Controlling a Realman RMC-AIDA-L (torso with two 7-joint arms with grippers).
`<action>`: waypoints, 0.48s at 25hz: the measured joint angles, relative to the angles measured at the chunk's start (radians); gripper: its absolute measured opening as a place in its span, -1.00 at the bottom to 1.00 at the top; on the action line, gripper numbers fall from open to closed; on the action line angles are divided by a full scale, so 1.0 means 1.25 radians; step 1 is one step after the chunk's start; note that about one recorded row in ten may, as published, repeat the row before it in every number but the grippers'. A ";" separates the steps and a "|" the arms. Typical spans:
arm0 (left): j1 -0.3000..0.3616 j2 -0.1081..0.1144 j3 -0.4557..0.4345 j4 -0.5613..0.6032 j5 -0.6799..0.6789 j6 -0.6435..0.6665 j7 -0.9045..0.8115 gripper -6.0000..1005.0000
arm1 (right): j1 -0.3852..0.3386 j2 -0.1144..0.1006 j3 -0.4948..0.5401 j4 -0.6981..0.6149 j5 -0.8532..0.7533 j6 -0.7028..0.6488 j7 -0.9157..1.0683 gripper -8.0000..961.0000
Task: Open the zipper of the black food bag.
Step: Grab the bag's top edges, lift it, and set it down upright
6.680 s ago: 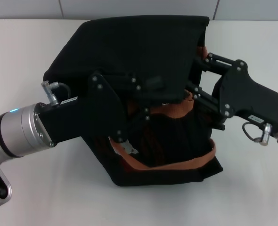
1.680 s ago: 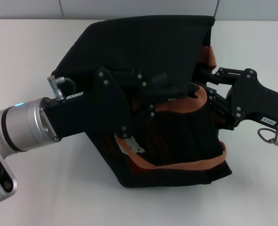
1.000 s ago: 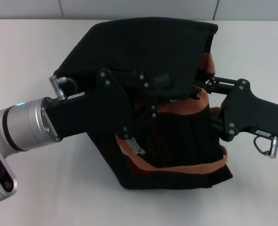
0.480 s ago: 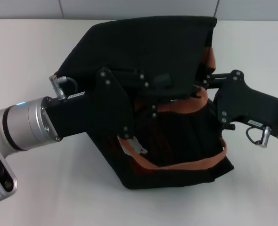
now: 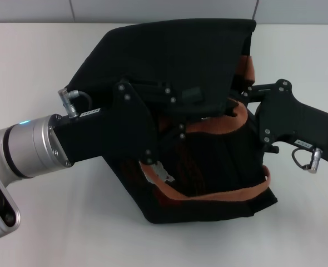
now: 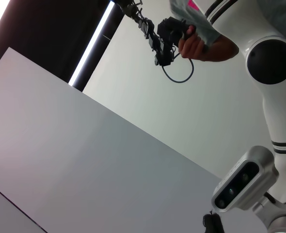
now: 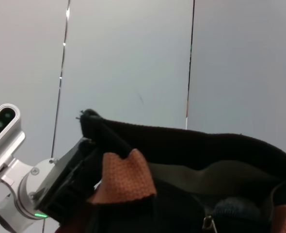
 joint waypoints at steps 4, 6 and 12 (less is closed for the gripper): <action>0.000 0.000 -0.002 -0.006 -0.003 -0.003 0.001 -0.64 | -0.018 -0.005 -0.007 -0.003 -0.014 -0.007 -0.004 -0.97; 0.000 0.000 -0.008 -0.011 -0.004 -0.005 0.001 -0.64 | -0.038 -0.007 -0.009 -0.014 -0.025 -0.007 -0.004 -0.98; -0.002 0.000 -0.018 -0.018 -0.005 -0.012 -0.001 -0.64 | -0.112 -0.007 -0.006 -0.075 -0.083 -0.007 0.016 -0.98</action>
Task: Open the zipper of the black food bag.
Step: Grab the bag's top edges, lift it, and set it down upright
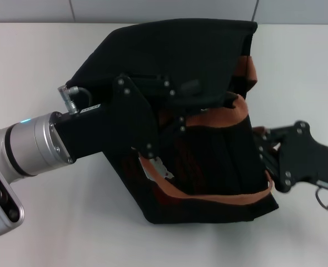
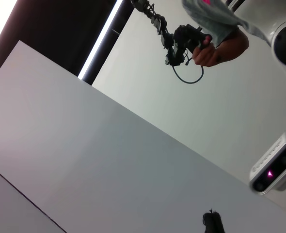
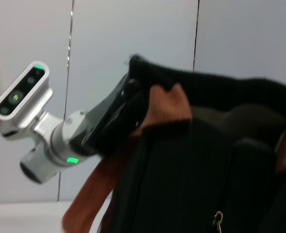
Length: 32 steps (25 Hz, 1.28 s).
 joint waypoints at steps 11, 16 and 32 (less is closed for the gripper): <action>-0.002 0.000 -0.012 -0.012 -0.003 -0.010 -0.002 -0.64 | -0.075 -0.003 0.031 -0.014 -0.085 0.049 0.031 -0.97; -0.002 0.000 -0.013 -0.014 -0.003 -0.013 -0.007 -0.64 | -0.079 -0.003 0.047 -0.014 -0.096 0.046 0.032 -0.97; 0.018 0.000 -0.187 -0.217 -0.014 -0.088 -0.026 -0.64 | -0.093 -0.002 0.336 0.023 -0.104 -0.113 0.052 -0.94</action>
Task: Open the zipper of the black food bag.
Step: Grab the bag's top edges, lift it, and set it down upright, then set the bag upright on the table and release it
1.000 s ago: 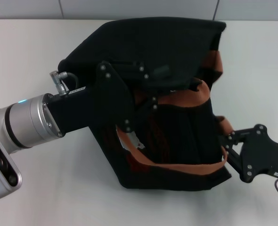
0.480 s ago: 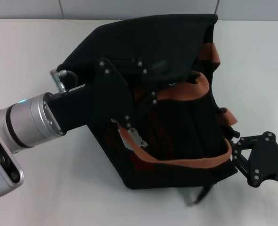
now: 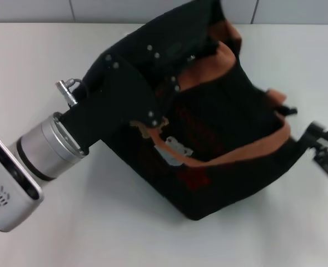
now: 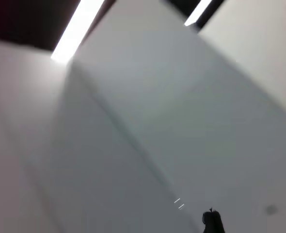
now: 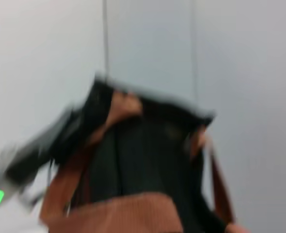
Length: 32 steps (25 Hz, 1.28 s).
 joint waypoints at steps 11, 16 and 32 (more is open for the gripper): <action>0.111 0.000 -0.118 -0.148 0.036 -0.097 -0.197 -0.63 | 0.026 -0.004 0.072 0.008 -0.026 -0.197 0.049 -0.05; 0.150 0.000 -0.120 -0.118 0.096 -0.104 -0.205 -0.63 | 0.082 -0.004 -0.027 0.008 -0.102 -0.223 0.082 0.23; 0.168 0.004 -0.118 -0.067 0.153 -0.072 -0.249 -0.63 | 0.229 0.004 -0.154 0.097 -0.174 0.118 0.114 0.30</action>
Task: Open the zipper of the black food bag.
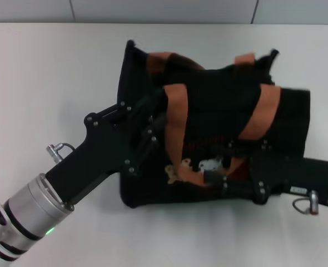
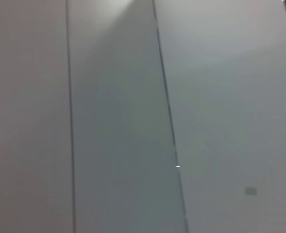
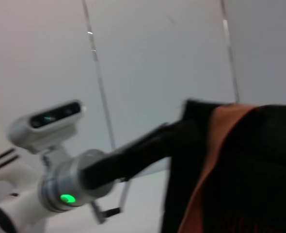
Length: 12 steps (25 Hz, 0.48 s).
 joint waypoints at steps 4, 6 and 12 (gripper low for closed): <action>-0.009 0.002 0.002 0.054 0.033 0.015 -0.084 -0.21 | 0.009 0.000 0.000 0.006 0.053 0.051 0.000 0.30; -0.010 0.002 0.002 0.105 0.062 0.032 -0.131 -0.08 | 0.014 0.001 0.000 0.007 0.078 0.073 0.000 0.30; 0.021 0.004 0.005 0.216 0.077 0.126 -0.208 0.25 | 0.045 0.002 -0.006 0.023 0.143 0.131 -0.002 0.30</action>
